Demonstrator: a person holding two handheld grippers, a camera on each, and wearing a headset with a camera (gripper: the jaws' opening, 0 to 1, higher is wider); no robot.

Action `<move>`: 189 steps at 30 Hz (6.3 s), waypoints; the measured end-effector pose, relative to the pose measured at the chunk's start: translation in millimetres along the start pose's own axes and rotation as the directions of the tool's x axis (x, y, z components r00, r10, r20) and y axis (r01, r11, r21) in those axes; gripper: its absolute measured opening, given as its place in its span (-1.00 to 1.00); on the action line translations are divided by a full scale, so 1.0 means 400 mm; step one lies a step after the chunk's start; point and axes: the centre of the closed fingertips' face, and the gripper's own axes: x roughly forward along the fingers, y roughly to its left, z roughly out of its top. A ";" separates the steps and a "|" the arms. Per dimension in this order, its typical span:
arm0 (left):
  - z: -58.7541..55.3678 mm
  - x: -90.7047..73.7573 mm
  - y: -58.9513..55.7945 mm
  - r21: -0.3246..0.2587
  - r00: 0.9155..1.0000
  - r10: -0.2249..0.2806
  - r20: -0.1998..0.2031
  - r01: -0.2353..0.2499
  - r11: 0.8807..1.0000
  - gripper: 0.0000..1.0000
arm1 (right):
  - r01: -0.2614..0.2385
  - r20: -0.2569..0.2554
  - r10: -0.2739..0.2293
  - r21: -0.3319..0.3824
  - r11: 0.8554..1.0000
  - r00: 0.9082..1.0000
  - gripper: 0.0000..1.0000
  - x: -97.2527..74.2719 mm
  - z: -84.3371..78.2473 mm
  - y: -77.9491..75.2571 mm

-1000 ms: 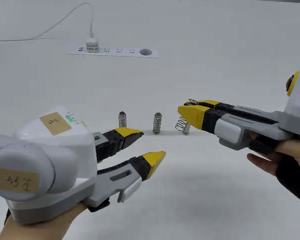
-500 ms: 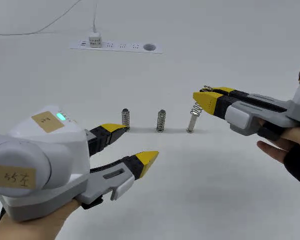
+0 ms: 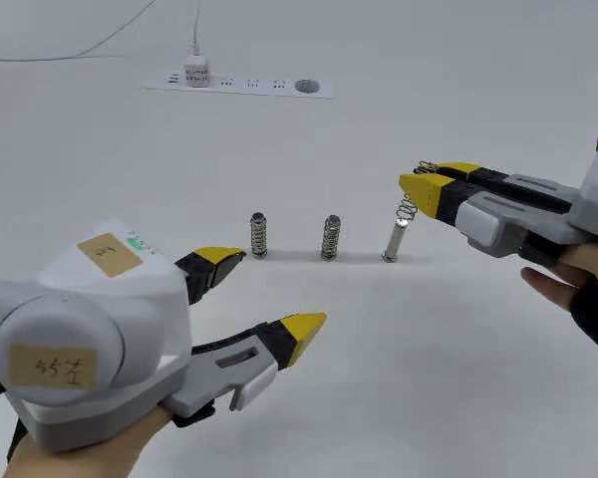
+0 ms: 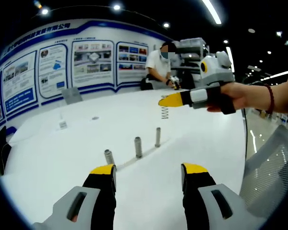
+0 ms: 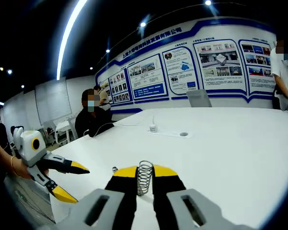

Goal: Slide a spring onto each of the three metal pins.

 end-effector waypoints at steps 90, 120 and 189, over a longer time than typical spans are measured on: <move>-0.029 0.005 0.024 -0.032 0.999 0.034 -0.030 -0.035 0.999 0.44 | 0.063 -0.253 -0.096 -0.136 0.989 0.963 -0.75 0.070 -0.220 -0.066; 0.004 -0.051 0.078 -0.005 0.994 0.098 -0.055 -0.098 0.995 0.36 | 0.059 -0.206 -0.065 -0.033 0.998 0.977 -0.12 -0.024 -0.121 0.010; 0.007 -0.145 0.043 0.006 0.992 0.082 -0.096 -0.082 0.997 0.60 | 0.007 -0.243 -0.035 -0.116 0.993 0.969 0.58 -0.156 -0.134 0.151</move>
